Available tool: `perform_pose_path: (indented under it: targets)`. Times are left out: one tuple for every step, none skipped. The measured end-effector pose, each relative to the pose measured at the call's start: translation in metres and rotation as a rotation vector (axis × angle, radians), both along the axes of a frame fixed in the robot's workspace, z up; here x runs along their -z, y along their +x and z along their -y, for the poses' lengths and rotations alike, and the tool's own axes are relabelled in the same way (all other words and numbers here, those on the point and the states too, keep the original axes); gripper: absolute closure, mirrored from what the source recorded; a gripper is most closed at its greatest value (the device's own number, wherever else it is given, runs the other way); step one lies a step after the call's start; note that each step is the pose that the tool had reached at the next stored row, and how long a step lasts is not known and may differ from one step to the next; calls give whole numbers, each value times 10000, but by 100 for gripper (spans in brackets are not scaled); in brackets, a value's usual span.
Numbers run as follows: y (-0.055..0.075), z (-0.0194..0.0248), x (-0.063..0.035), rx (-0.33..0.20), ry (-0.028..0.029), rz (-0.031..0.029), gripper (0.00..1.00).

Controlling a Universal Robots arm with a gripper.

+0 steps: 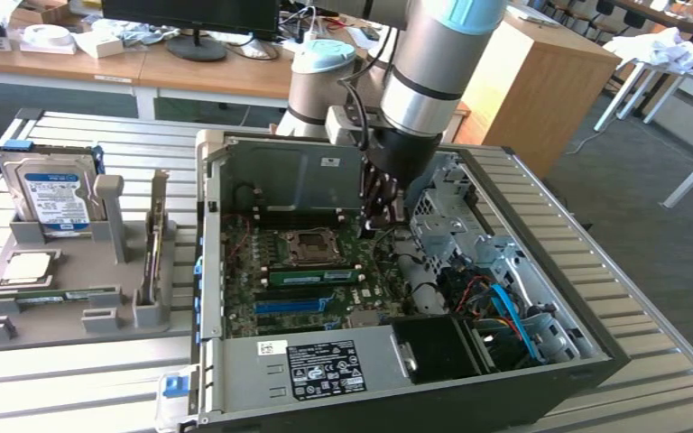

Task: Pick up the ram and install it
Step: 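Press down the ram until it locks into place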

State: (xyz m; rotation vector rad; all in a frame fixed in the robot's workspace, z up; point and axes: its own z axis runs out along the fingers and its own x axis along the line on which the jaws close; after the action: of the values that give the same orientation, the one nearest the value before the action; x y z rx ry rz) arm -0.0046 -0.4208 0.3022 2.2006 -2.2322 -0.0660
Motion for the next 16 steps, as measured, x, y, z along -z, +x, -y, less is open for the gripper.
perform_pose_path:
  targets:
    - [0, 1, 8, 0, 0, 0, 90]
    - [0, 1, 14, 0, 0, 0, 90]
    - [0, 2, 20, -1, 0, 0, 90]
    - [0, 4, 26, -1, -1, 0, 90]
    - [0, 5, 32, 0, 0, 0, 90]
    - [0, 6, 38, 0, 0, 0, 90]
    - [0, 7, 45, 0, 2, 0, 90]
    - [0, 8, 52, 0, 2, 0, 90]
    - [0, 9, 60, 0, 3, 0, 90]
    - [0, 9, 68, 0, 2, 0, 90]
    - [0, 10, 77, -1, 2, -1, 90]
    - [0, 11, 86, 0, 2, 0, 90]
    - [0, 12, 94, 0, 2, 0, 90]
    - [0, 12, 103, 0, 3, 0, 90]
    - [0, 12, 110, 0, 3, 0, 90]
    - [0, 13, 117, 0, 2, -1, 90]
